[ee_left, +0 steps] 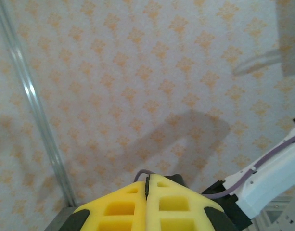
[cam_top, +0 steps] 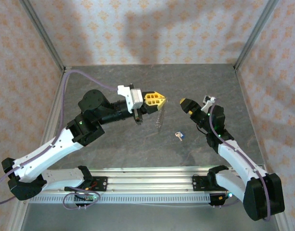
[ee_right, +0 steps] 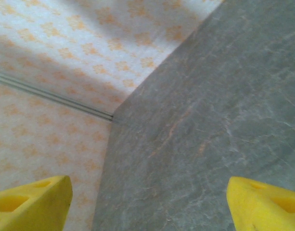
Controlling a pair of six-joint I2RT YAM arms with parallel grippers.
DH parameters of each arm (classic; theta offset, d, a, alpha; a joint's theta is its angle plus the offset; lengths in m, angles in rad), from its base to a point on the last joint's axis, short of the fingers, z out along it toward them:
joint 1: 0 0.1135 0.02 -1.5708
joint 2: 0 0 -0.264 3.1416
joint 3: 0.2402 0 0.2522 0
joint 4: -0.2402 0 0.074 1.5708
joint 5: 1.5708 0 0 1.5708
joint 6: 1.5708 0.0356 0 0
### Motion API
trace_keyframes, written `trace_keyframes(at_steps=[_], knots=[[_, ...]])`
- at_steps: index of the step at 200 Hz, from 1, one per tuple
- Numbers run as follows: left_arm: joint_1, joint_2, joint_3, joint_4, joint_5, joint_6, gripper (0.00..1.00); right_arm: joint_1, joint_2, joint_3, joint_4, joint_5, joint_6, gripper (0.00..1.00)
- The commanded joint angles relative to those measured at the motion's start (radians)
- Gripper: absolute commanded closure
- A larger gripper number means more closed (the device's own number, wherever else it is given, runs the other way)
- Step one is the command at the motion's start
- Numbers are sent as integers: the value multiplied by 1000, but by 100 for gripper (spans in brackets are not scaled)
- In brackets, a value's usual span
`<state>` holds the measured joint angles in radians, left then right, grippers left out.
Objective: Put the keys on the keyring
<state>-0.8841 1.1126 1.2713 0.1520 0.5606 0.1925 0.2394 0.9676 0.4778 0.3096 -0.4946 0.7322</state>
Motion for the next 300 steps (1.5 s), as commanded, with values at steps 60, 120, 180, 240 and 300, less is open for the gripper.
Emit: trace_keyframes(at_steps=[60,120,180,240,300], knots=[[-5,-7,-150,181,-304,-76,100,38,157,87,-401,169,-57,27],[-3,-86,-278,215,-419,-124,100,171,281,141,-559,295,-137,45],[-2,-139,-327,215,-433,-138,100,234,302,148,-635,380,-79,56],[-2,-169,-348,223,-422,-145,100,236,358,126,-568,326,7,61],[-1,-171,-355,233,-404,-153,100,237,408,130,-532,308,27,65]])
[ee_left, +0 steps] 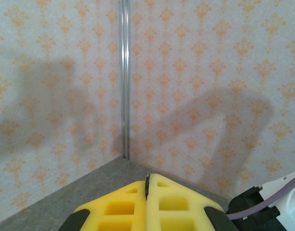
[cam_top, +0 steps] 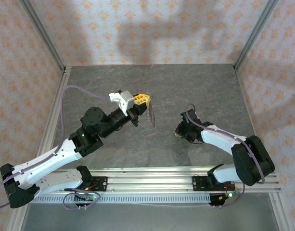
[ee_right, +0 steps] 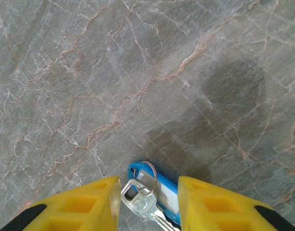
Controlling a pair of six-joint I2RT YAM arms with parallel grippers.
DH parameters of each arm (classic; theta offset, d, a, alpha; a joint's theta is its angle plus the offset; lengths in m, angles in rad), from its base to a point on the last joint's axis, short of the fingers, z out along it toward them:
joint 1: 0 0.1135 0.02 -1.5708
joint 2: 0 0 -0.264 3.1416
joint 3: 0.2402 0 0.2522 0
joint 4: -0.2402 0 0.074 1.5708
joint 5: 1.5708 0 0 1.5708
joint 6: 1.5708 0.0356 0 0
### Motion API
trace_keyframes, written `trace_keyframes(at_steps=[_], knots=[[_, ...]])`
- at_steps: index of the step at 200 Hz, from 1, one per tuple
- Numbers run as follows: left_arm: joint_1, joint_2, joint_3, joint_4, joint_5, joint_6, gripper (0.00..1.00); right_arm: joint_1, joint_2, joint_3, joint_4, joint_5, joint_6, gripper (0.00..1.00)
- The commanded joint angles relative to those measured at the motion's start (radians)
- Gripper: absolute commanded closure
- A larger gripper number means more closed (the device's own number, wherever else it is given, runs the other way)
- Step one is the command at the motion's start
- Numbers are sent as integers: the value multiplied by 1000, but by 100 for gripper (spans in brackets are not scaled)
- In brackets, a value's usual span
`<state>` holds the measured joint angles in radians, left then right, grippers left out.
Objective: Put the keys on the keyring
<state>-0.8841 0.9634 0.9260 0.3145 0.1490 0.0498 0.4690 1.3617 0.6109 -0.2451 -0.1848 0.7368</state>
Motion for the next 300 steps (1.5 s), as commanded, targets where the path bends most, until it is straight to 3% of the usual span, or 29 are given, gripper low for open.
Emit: trace_keyframes(at_steps=[1,89,137,153,196,213,224,300], knots=[[-2,-22,-9,70,8,-9,100,7,15,-2,23,-1,22,65],[-1,-9,-10,85,14,-14,100,7,49,10,42,-10,24,76],[0,1,-6,88,21,-17,100,8,23,10,35,-7,26,91],[0,1,-6,88,23,-19,100,8,7,12,29,-7,25,100],[-1,5,-5,91,27,-26,100,7,-28,12,13,-11,26,100],[0,6,-3,93,27,-28,100,6,-27,12,7,-19,32,76],[0,6,-4,93,29,-28,100,8,-25,11,8,-22,36,69],[0,8,2,92,29,-24,100,8,22,13,52,-62,56,71]])
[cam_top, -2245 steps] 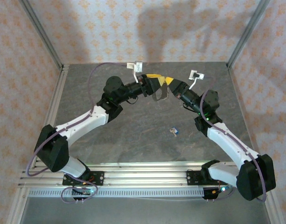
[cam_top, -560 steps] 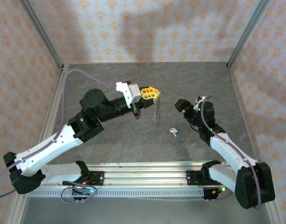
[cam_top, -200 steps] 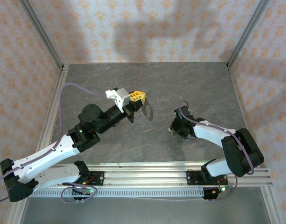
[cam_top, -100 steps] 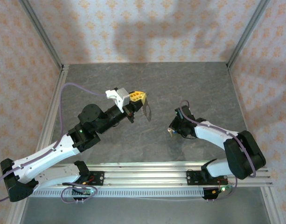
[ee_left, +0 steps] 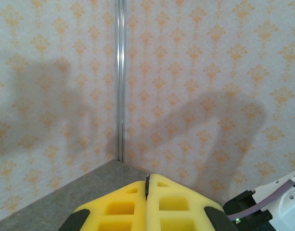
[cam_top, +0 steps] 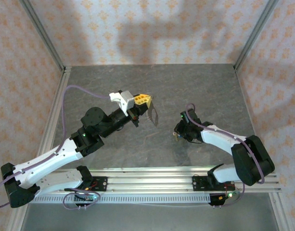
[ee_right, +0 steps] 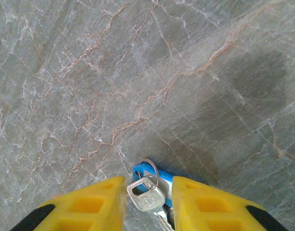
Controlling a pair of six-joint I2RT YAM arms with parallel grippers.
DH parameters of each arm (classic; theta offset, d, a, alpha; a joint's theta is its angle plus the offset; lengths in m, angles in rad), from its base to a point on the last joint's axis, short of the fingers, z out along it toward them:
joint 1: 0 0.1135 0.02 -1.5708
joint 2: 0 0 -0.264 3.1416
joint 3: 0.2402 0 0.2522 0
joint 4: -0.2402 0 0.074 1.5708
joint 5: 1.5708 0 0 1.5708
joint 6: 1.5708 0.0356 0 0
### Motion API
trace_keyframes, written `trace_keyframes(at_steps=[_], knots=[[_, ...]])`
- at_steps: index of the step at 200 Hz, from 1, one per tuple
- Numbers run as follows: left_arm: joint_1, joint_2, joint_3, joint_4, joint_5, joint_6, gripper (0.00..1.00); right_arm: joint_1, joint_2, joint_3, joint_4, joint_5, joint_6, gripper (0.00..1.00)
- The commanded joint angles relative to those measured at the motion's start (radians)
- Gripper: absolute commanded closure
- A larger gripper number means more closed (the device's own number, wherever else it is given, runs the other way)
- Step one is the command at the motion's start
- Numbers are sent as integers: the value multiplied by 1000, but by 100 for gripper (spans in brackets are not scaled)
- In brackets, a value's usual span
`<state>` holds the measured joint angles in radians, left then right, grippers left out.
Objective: Put the keys on the keyring
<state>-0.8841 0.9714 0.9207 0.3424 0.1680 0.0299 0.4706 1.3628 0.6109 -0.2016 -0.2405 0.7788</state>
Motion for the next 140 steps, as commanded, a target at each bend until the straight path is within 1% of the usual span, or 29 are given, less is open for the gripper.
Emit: trace_keyframes(at_steps=[1,85,140], knots=[[0,0,7,64,10,-4,100,6,21,13,9,-7,14,71],[2,-5,0,66,8,-5,100,8,61,27,42,-20,16,79],[4,-10,-8,67,10,-8,100,12,59,32,48,-17,17,80]])
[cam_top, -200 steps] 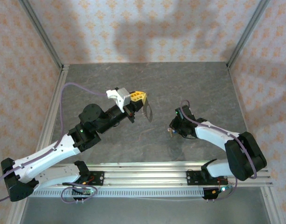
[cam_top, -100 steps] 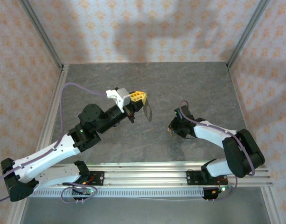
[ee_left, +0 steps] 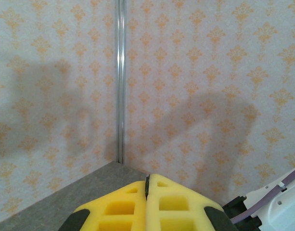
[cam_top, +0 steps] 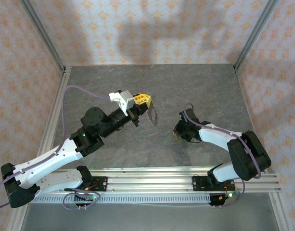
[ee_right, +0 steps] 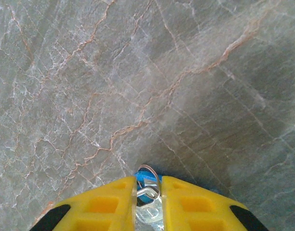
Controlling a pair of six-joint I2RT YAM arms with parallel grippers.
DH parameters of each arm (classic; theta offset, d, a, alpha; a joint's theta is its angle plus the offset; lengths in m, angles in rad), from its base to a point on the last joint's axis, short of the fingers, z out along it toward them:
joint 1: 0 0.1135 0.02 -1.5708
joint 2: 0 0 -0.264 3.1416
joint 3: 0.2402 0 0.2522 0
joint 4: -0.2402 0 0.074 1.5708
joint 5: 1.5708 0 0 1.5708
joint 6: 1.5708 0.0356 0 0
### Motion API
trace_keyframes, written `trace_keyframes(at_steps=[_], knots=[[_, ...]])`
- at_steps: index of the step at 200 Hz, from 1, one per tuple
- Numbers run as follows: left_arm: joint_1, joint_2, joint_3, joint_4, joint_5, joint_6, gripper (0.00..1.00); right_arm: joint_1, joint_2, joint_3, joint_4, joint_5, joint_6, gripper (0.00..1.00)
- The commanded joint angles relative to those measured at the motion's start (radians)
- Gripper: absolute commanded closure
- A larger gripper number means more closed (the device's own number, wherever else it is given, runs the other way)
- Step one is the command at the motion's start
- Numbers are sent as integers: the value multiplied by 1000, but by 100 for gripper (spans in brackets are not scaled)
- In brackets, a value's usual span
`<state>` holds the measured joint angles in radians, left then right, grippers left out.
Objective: Put the keys on the keyring
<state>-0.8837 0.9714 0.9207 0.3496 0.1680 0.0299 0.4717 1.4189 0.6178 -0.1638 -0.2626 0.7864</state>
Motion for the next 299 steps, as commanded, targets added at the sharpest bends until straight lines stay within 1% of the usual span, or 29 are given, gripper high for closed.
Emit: trace_keyframes(at_steps=[1,95,119,146,156,190,210,234,259,282,299], knots=[[4,-10,-9,59,9,-8,100,11,2,25,11,5,10,80],[7,-11,-13,63,11,-12,100,14,41,31,24,5,9,82],[8,-9,-12,63,13,-14,100,15,45,33,23,8,7,85],[9,-4,-9,67,16,-17,100,14,36,30,20,11,7,96],[9,-2,-9,67,18,-19,100,15,26,31,18,14,4,100],[10,4,-1,62,22,-21,100,14,-46,64,-33,39,-31,100],[10,9,9,53,31,-20,100,2,-125,102,-36,20,-84,100],[10,14,22,43,40,-18,100,-34,-230,139,10,-67,-183,100],[10,18,33,30,51,-13,100,-102,-337,155,92,-243,-283,100],[10,25,45,17,66,-6,100,-173,-408,143,220,-436,-304,100],[10,32,60,1,84,-1,100,-211,-448,153,277,-525,-304,100]])
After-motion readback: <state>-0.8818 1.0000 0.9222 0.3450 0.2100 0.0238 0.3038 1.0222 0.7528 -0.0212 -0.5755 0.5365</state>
